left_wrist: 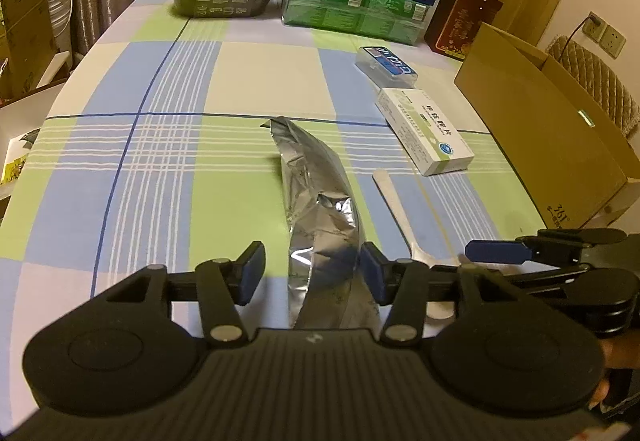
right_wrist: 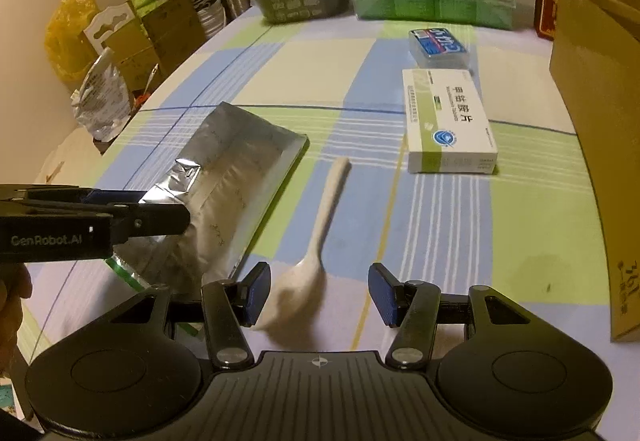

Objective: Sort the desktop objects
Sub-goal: 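Grasp the white plastic spoon handle with the right gripper while the left holds the foil bag, then lift the foil bag with the left gripper while the right lifts the spoon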

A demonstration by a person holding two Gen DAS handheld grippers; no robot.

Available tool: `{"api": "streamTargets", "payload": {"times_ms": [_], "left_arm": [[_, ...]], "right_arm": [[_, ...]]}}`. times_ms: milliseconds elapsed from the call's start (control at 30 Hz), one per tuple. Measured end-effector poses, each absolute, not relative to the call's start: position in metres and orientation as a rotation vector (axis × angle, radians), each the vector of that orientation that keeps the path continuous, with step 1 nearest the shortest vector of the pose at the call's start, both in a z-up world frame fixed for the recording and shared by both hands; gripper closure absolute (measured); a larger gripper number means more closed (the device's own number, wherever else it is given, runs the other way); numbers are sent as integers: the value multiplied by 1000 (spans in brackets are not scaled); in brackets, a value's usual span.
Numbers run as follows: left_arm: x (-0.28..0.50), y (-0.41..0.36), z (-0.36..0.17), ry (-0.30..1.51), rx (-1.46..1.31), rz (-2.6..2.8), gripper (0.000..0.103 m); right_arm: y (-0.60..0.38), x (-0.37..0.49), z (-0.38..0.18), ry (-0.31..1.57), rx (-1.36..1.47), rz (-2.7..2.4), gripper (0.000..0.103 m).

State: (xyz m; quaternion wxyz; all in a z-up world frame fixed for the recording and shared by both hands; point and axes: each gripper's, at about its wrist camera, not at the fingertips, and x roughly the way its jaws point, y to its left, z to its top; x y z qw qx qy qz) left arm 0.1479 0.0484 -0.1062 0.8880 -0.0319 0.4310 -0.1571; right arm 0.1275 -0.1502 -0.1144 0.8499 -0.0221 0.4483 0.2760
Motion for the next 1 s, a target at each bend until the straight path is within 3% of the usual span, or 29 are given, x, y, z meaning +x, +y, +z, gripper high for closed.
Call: {"api": "streamTargets", "payload": {"times_ms": [833,1000], "left_arm": [[152,50,-109,898,-60,-334,47],[153,48,-110,902,-54,-339,47]], "right_arm": [[-121,91,-138,795,-230,553,54],[-122,94,-138,785,-234,537,65]]}}
